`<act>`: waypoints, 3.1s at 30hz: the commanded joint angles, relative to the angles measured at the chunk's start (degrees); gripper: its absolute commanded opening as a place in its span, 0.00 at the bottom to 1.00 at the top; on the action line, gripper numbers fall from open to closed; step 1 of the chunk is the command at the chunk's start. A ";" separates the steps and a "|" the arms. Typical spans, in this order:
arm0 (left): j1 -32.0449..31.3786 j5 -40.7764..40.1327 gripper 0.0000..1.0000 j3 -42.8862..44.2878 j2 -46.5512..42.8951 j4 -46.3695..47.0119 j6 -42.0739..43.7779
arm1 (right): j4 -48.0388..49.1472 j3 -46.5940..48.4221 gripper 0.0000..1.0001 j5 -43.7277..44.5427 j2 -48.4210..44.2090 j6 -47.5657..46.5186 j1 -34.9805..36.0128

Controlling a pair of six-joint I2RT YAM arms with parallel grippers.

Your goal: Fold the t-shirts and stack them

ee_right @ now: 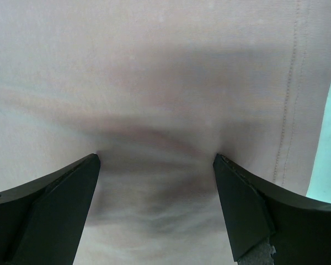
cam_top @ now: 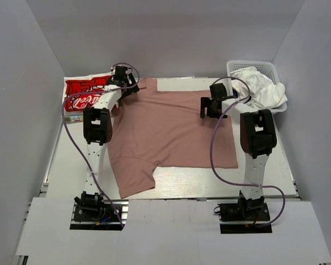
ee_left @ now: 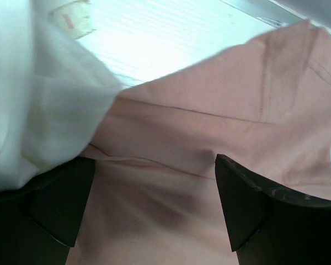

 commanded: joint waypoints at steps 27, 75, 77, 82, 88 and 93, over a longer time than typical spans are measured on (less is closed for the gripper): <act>-5.53 18.29 1.00 -88.74 -89.51 -17.81 -11.71 | 25.05 -45.04 0.90 -6.27 -53.68 16.88 0.06; -9.92 34.48 0.00 -100.09 -94.64 -10.70 -13.22 | -5.44 -59.63 0.90 5.41 -60.54 29.53 -0.55; -9.92 35.01 0.00 -100.09 -94.64 -10.70 -12.69 | -5.80 -60.51 0.90 5.95 -60.99 29.97 -0.73; -9.92 34.31 0.00 -99.03 -95.16 -11.76 -12.69 | -8.07 -59.90 0.90 6.91 -62.30 30.50 -0.82; -9.92 33.26 0.00 -99.03 -95.69 -13.60 -12.16 | -13.79 -57.70 0.90 8.49 -66.87 29.45 -0.99; -9.92 33.25 0.00 -98.51 -96.22 -14.13 -11.64 | -16.17 -58.92 0.90 8.24 -69.42 30.41 -1.25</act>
